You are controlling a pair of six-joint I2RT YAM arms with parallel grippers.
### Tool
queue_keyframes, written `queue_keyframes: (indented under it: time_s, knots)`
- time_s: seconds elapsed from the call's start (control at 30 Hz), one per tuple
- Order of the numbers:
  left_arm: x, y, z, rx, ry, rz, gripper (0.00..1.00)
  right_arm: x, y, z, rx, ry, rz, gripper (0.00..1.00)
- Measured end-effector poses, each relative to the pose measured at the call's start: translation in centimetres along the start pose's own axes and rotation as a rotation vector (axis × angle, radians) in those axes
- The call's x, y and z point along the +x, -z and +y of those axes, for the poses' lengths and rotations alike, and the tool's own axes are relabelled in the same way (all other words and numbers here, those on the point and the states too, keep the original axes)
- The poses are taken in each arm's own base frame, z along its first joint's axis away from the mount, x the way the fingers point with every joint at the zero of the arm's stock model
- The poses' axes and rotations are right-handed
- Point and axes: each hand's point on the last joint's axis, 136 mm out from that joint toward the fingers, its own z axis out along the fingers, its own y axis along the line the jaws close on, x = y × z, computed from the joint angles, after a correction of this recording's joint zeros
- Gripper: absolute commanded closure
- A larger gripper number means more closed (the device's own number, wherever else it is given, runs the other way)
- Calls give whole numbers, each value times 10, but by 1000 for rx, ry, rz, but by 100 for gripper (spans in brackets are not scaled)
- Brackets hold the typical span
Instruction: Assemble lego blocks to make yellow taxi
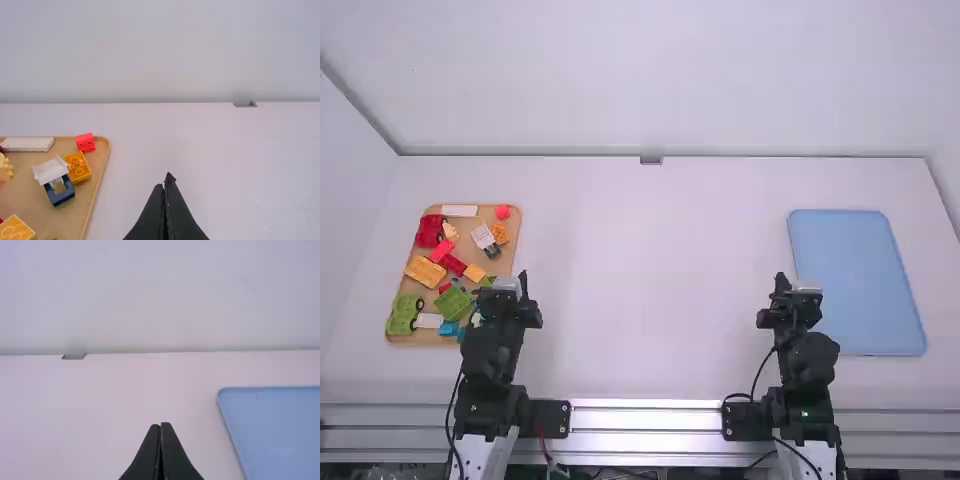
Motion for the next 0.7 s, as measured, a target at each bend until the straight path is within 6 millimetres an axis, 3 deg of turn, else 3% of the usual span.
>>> queue_keyframes:
  time_s: [0.47, 0.7]
  knots:
    - [6, 0, 1, -4, 0, 67, 92, 7, -1, 5, -29, 21, 73, 91]
    - [-20, 0, 2, -14, -1, 100, 83, -25, -2, 15, -88, 41, 117, 83]
